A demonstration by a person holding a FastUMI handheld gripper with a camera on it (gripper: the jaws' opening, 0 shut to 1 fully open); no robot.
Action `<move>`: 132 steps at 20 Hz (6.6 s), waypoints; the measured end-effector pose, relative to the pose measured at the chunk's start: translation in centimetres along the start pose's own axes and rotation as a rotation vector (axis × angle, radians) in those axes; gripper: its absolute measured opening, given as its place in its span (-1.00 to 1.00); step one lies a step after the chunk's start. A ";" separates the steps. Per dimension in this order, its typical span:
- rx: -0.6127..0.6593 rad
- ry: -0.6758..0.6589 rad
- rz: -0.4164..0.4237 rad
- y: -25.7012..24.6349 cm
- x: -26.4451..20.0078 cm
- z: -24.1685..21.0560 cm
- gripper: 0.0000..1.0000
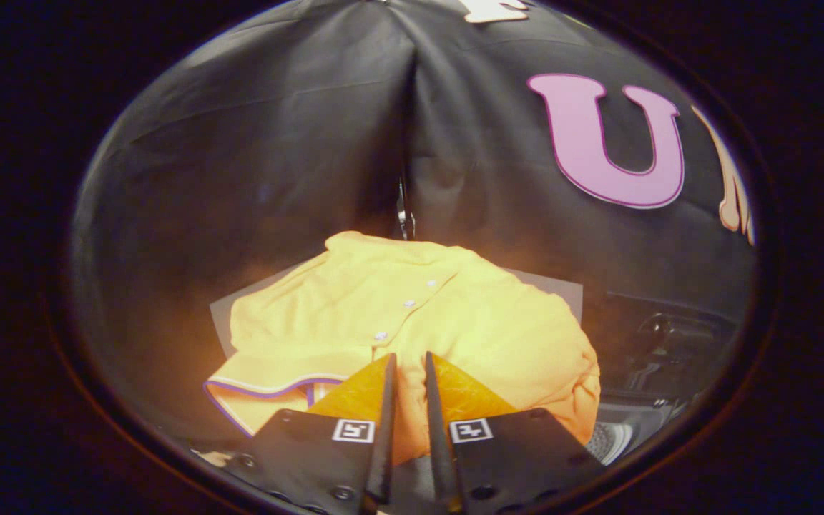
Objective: Put the clothes into the washing machine and then close the washing machine lid.
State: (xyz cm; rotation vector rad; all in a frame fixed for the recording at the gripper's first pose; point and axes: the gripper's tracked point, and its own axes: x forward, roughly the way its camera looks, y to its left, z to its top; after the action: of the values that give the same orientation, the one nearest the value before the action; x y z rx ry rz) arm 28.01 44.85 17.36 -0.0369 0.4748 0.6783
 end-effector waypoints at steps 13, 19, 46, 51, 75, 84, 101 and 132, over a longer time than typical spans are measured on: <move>-0.181 -0.047 -0.354 -11.3 -6.6 0.5 -0.96; -0.071 -0.060 -0.340 -14.4 -8.2 -1.2 -0.95; -0.481 -0.042 -0.470 -14.9 -5.3 -2.3 -0.18; -0.416 -0.055 -0.479 -15.2 -5.9 -2.2 -0.89; -0.276 0.042 -0.799 -31.0 -17.0 -5.5 -0.28; -0.260 -0.006 -0.779 -30.7 -16.1 -3.9 0.07; -0.103 -0.187 -0.786 -35.5 -8.1 5.0 0.96; 0.060 -0.128 -0.611 -29.5 -12.7 -2.9 0.91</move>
State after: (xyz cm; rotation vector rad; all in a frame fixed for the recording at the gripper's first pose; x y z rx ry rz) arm 36.25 13.64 16.77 -0.0773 0.3336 0.0662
